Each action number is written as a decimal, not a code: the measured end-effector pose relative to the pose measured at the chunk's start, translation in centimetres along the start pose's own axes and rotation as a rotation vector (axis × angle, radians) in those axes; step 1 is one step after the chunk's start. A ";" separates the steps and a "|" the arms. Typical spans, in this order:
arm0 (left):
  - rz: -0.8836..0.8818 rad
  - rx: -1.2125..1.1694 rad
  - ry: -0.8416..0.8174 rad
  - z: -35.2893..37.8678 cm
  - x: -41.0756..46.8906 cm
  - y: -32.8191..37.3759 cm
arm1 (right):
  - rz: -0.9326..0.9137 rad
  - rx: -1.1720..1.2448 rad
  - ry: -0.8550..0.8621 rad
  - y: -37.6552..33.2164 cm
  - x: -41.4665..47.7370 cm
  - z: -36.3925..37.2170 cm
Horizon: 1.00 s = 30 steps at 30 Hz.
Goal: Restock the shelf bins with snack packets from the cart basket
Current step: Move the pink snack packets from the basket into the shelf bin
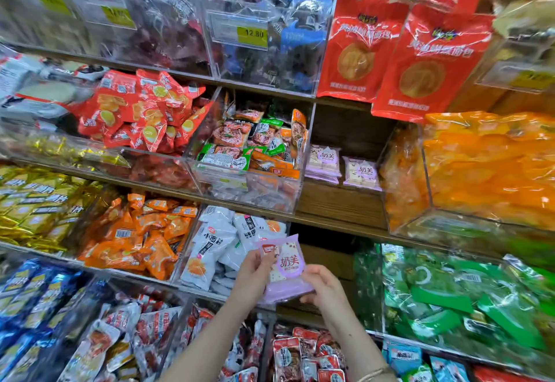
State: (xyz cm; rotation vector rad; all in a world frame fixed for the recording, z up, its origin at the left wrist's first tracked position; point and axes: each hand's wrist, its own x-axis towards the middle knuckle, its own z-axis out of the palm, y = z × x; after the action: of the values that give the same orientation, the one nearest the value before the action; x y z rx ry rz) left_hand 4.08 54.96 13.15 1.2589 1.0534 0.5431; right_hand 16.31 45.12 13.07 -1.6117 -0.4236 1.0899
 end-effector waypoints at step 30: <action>0.779 1.317 -0.092 1.5 2.1 -3.2 | -0.253 0.108 0.674 -11.3 13.1 -7.3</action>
State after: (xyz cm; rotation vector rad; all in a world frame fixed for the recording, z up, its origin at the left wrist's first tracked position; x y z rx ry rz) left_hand 5.69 55.08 9.40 2.8819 0.7627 0.3055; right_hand 31.91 54.58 17.55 -1.6635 -0.1071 0.3336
